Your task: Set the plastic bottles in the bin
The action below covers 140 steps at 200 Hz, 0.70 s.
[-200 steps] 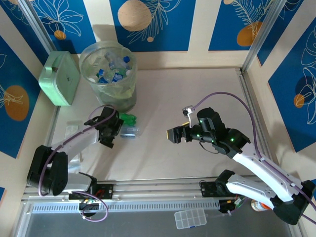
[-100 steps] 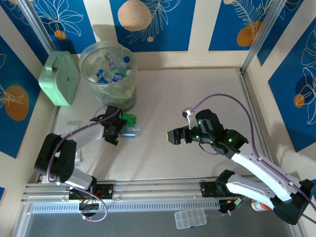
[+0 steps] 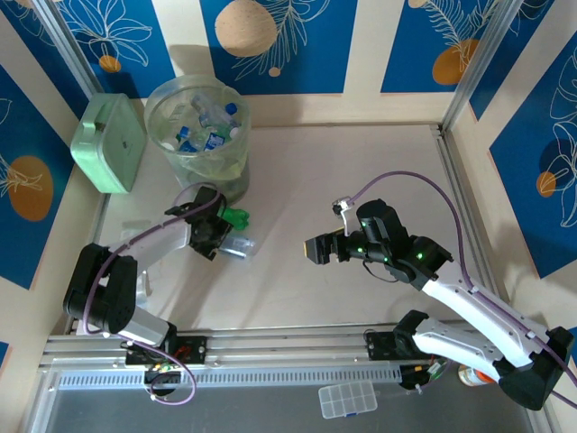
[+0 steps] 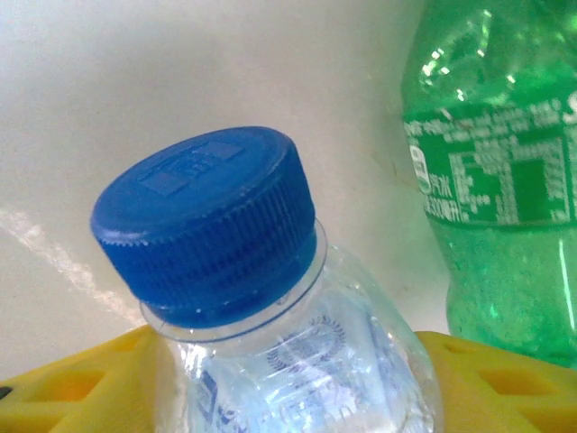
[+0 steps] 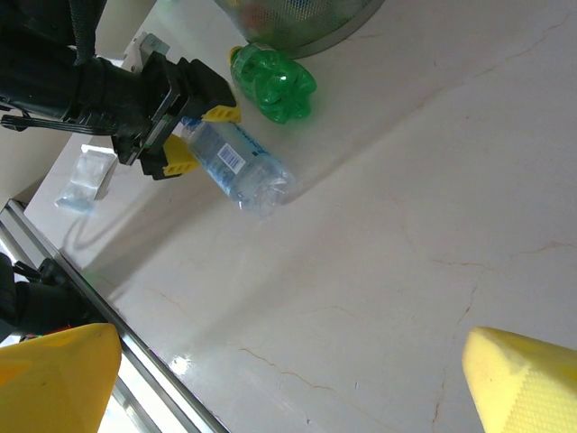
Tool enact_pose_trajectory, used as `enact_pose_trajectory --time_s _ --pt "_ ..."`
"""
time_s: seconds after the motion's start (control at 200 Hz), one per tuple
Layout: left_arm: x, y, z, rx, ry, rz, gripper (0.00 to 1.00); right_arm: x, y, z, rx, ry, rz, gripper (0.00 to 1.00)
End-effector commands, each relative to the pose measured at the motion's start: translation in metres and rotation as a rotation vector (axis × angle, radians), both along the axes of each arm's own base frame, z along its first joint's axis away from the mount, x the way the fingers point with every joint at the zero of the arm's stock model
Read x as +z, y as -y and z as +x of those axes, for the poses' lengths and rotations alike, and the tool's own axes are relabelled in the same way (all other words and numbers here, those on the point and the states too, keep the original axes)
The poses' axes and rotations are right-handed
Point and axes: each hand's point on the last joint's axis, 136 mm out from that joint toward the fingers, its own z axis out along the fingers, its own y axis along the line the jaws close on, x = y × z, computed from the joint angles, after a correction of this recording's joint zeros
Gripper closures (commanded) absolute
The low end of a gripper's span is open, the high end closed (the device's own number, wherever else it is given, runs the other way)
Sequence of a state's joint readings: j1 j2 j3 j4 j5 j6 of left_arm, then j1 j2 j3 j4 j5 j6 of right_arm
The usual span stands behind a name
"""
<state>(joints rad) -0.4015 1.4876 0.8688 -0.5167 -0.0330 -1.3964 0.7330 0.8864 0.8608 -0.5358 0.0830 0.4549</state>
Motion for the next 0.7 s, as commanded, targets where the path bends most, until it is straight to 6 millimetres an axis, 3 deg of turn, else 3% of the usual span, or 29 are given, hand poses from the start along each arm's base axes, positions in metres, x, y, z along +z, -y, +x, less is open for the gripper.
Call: enact_pose_trajectory --time_s 0.0,0.165,0.27,0.515,0.695 --pt "-0.009 0.004 -0.018 -0.129 -0.086 0.041 0.39 -0.002 0.003 -0.001 -0.013 -0.004 -0.002 0.03" --pt "-0.026 0.005 -0.038 -0.241 -0.234 0.075 0.43 0.001 0.004 -0.001 -0.014 0.007 -0.01 0.03" --pt "-0.027 0.004 -0.042 -0.25 -0.238 0.097 0.42 0.0 0.005 -0.001 -0.018 0.007 -0.01 0.03" --pt "-0.027 0.013 -0.039 -0.247 -0.251 0.1 0.25 -0.001 0.003 0.0 -0.011 0.005 -0.016 0.03" --pt "-0.025 0.015 -0.04 -0.249 -0.247 0.099 0.38 0.005 0.007 -0.001 -0.014 0.025 -0.024 0.03"
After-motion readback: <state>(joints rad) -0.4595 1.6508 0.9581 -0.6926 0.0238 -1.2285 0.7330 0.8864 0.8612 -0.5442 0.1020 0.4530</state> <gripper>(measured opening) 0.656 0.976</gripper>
